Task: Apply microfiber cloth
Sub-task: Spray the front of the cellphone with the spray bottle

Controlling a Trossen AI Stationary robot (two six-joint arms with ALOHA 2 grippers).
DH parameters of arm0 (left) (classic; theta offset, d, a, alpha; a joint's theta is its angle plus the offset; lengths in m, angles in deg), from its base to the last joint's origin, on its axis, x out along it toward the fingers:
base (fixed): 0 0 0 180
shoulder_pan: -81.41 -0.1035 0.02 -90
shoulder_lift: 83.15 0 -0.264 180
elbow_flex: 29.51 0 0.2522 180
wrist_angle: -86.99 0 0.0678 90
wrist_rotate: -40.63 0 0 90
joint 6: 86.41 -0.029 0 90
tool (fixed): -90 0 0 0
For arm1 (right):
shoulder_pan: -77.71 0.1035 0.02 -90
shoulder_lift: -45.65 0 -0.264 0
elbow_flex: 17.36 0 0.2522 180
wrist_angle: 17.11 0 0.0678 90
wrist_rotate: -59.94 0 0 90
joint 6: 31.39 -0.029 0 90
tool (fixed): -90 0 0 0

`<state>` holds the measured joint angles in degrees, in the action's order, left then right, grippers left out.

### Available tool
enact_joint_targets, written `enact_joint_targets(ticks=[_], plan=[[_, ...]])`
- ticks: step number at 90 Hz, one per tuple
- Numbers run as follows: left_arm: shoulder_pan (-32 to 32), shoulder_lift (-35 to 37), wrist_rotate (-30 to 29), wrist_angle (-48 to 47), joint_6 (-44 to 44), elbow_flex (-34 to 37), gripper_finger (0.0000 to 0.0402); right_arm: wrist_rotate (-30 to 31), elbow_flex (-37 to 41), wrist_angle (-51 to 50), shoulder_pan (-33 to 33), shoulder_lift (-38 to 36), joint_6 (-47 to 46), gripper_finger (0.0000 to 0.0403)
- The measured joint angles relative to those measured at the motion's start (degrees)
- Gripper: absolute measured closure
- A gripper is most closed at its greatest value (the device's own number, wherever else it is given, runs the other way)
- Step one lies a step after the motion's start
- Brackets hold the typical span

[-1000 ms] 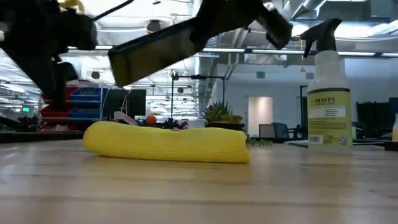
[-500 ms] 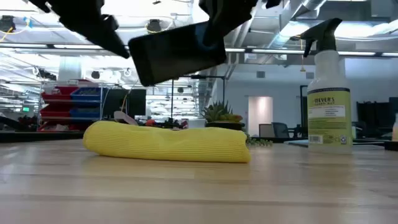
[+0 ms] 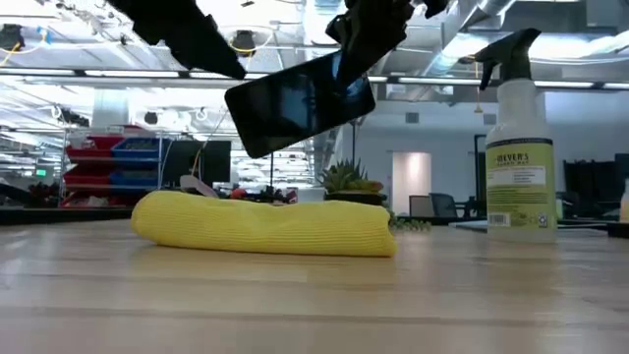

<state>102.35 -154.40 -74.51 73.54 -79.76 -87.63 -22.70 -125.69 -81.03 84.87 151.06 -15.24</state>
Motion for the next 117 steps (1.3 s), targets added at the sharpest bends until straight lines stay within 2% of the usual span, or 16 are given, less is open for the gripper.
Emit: enact_joint_targets(ticks=[21, 56, 70, 92, 102, 117], plan=[[-1.3, -6.9, 0.8, 0.3, -0.2, -0.3, 0.0201, -0.3, 0.0, -2.7, 0.0, 2.5, 0.2, 0.0389], [-3.2, -13.2, 0.4, -2.8, -0.2, -4.6, 0.0255, -0.9, 0.0, -1.6, 0.0, 2.8, 0.2, 0.0389], [-3.6, -13.1, 0.3, -3.2, 1.1, -4.7, 0.029, -1.0, 0.0, -1.6, 0.1, 2.8, 0.2, 0.0389], [-3.4, -13.1, -0.5, -4.6, 4.5, -4.7, 0.0386, -0.9, 0.0, -1.2, 0.2, 2.8, -0.7, 0.0387], [-2.3, -13.1, -2.7, -5.6, 5.5, -4.7, 0.0388, -1.3, 0.1, -0.1, 0.2, 2.8, 0.0, 0.0366], [-0.5, -13.1, -4.6, -8.0, 9.8, -4.7, 0.039, -1.7, 0.1, 0.3, 0.8, 2.8, -0.1, 0.0302]])
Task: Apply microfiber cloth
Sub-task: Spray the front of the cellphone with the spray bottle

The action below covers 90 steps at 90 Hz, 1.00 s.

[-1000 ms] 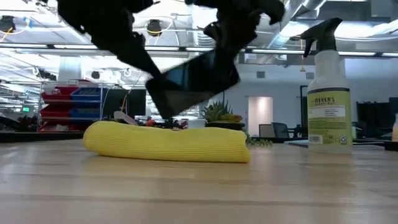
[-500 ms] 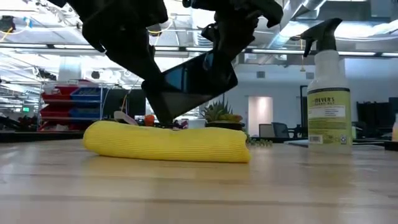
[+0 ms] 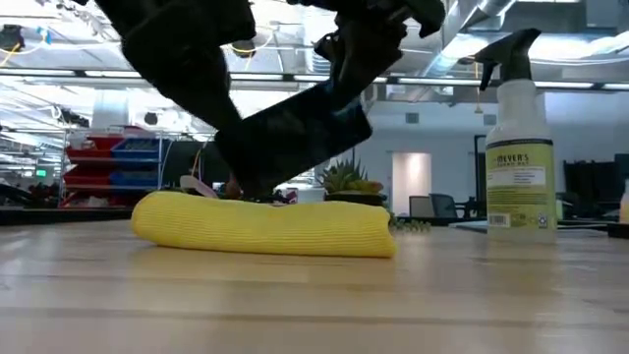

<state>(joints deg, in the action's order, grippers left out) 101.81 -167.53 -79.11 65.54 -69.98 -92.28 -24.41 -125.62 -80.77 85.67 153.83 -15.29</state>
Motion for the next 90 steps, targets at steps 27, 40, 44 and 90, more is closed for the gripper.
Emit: enact_joint_targets(ticks=[27, 40, 44, 90], plan=[[4.9, 0.9, -9.9, -2.2, 8.7, 0.0, 0.039, 4.3, 0.0, -0.2, 1.9, -5.4, -1.3, 0.0201], [8.2, 3.3, -17.5, -2.7, 11.4, 0.6, 0.039, 8.4, 0.4, -2.8, 2.8, -11.6, -2.6, 0.0202], [9.1, 4.5, -19.3, -2.4, 12.2, 1.3, 0.039, 9.6, 1.4, -2.9, 3.0, -14.3, -2.6, 0.0206], [11.2, 6.5, -25.4, -1.6, 14.1, 3.5, 0.039, -8.9, 13.3, -7.2, 3.3, -50.0, -27.3, 0.0245]])
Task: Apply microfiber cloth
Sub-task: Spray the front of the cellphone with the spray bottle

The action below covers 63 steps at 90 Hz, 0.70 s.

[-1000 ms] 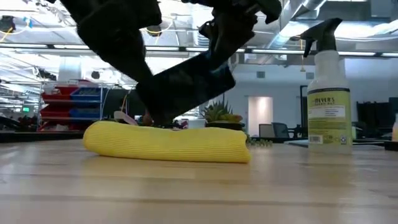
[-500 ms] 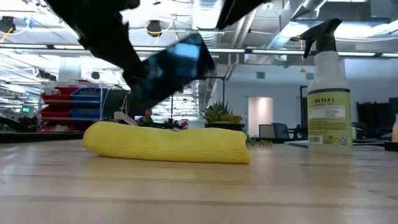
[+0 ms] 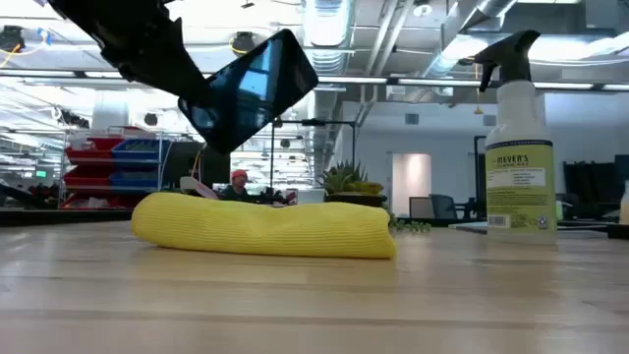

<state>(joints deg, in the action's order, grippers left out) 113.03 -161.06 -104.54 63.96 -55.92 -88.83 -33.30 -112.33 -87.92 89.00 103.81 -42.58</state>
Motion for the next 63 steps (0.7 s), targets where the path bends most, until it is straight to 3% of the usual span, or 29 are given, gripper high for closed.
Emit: enact_joint_targets(ticks=[7, 13, 35, 48, 63], plan=[[-0.5, 0.0, -0.1, 0.1, 0.4, 0.0, 0.039, -9.0, 1.8, 1.6, 1.7, -1.1, -7.9, 0.0249], [-1.0, 0.0, -0.1, 0.1, 0.5, 0.0, 0.0389, -10.8, 4.1, 3.5, 5.8, -1.1, -13.5, 0.0251], [-2.2, 0.0, -0.1, 0.2, 0.4, 0.0, 0.039, 1.6, 12.7, 0.6, 26.3, 4.2, -33.3, 0.0237], [-2.5, 0.0, -0.1, 0.2, 0.3, 0.0, 0.039, 16.8, 16.7, -0.4, 37.0, 6.5, -44.6, 0.0221], [-2.5, 0.0, -0.1, 0.2, -0.1, 0.0, 0.0389, 42.6, 22.1, -10.3, 49.6, 8.6, -66.1, 0.0216]])
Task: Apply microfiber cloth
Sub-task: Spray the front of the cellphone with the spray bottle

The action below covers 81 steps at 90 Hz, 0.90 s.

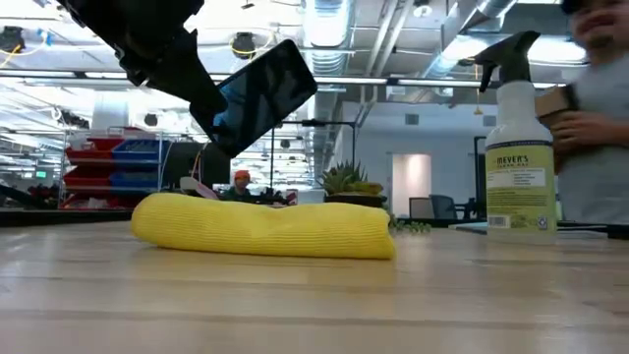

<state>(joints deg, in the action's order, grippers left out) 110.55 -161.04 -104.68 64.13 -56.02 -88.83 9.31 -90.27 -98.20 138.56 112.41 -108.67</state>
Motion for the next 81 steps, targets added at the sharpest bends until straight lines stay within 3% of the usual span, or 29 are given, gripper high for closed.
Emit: enact_joint_targets(ticks=[7, 13, 37, 57, 69, 81], plan=[[0.0, 0.0, 0.0, 0.0, -0.3, 0.0, 0.0389, 7.1, 2.3, -3.7, 3.2, 1.1, -10.5, 0.0218], [0.0, 0.0, 0.0, 0.0, -0.3, 0.0, 0.0389, 8.5, 4.1, -5.2, 4.5, 2.0, -15.6, 0.022], [-0.2, 0.0, 0.0, 0.0, -0.3, 0.0, 0.0389, 10.3, 6.6, -7.2, -2.5, 3.7, -9.5, 0.0213], [-0.9, 0.0, 0.0, 0.0, -0.3, 0.0, 0.0389, 12.5, 6.5, -10.8, -10.2, 3.7, -5.6, 0.0129], [-0.9, 0.0, 0.0, 0.0, -0.3, 0.0, 0.0389, 17.0, 6.5, -11.5, -14.9, 3.6, -4.9, 0.0076], [-0.9, 0.0, 0.0, 0.0, -0.3, 0.0, 0.0389, 21.1, 6.5, -10.9, -18.1, 3.6, -2.9, 0.0056]])
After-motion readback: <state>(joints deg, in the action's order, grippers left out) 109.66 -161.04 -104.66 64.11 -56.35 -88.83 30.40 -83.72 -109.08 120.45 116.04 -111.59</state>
